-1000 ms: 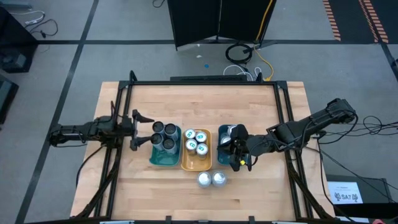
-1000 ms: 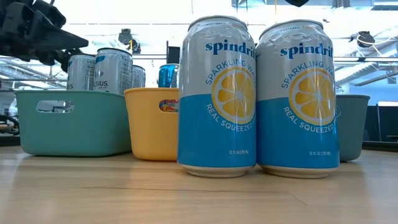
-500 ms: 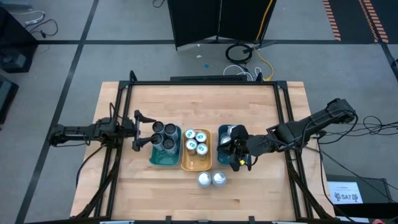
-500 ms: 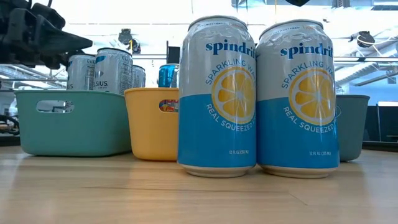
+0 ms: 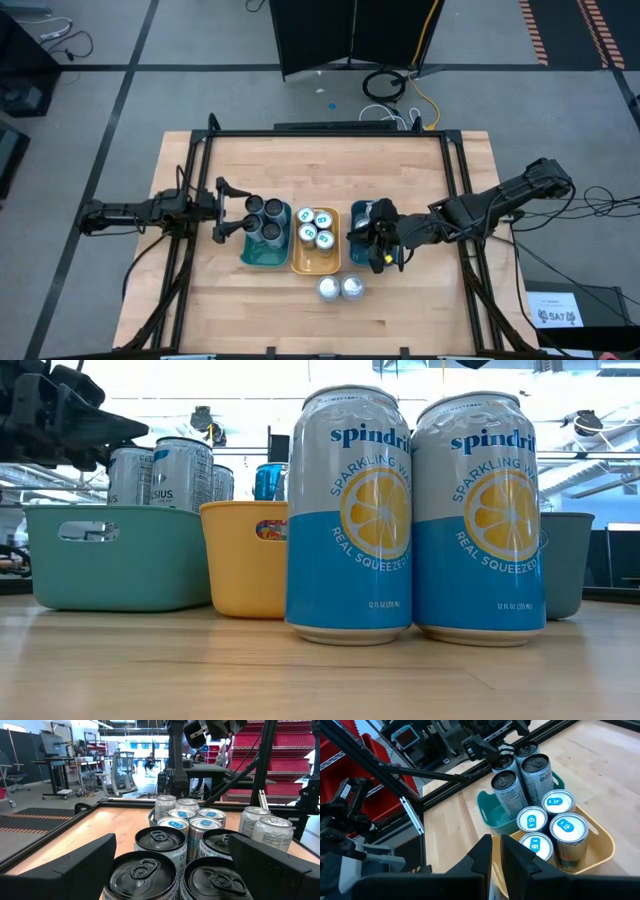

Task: Sort soda cans
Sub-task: Put the right silver can into the dark green bin

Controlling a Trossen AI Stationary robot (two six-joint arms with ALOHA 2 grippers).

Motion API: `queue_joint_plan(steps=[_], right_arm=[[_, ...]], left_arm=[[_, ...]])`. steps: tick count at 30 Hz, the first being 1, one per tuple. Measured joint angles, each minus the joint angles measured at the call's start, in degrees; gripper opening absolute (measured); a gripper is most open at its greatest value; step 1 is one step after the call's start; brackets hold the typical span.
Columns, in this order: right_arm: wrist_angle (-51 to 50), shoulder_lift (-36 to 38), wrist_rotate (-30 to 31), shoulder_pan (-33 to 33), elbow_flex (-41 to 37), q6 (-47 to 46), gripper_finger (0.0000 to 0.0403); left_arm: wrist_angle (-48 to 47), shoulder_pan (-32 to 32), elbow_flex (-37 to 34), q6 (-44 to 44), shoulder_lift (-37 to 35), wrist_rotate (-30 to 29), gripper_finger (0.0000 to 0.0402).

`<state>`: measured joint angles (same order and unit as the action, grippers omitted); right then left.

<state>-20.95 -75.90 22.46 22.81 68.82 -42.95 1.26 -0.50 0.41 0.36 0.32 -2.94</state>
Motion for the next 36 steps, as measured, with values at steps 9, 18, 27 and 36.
queue_joint_plan(steps=[9,18,27,36], right_arm=[[-0.85,0.0,0.35,-1.34,0.0,2.82,0.0032],[-0.96,0.0,1.37,-2.24,0.0,4.89,0.0032],[-4.18,0.0,1.66,-2.21,0.0,7.12,0.0033],[-4.72,0.0,2.02,-2.21,0.0,9.74,0.0117]], left_arm=[[-0.01,0.01,-0.01,0.0,0.03,0.04,0.0391],[-0.03,0.01,-0.05,0.0,0.03,0.07,0.0391],[-0.03,0.01,-0.05,0.02,0.04,0.07,0.0391],[-0.03,0.0,-0.05,0.02,0.02,0.09,0.0391]])
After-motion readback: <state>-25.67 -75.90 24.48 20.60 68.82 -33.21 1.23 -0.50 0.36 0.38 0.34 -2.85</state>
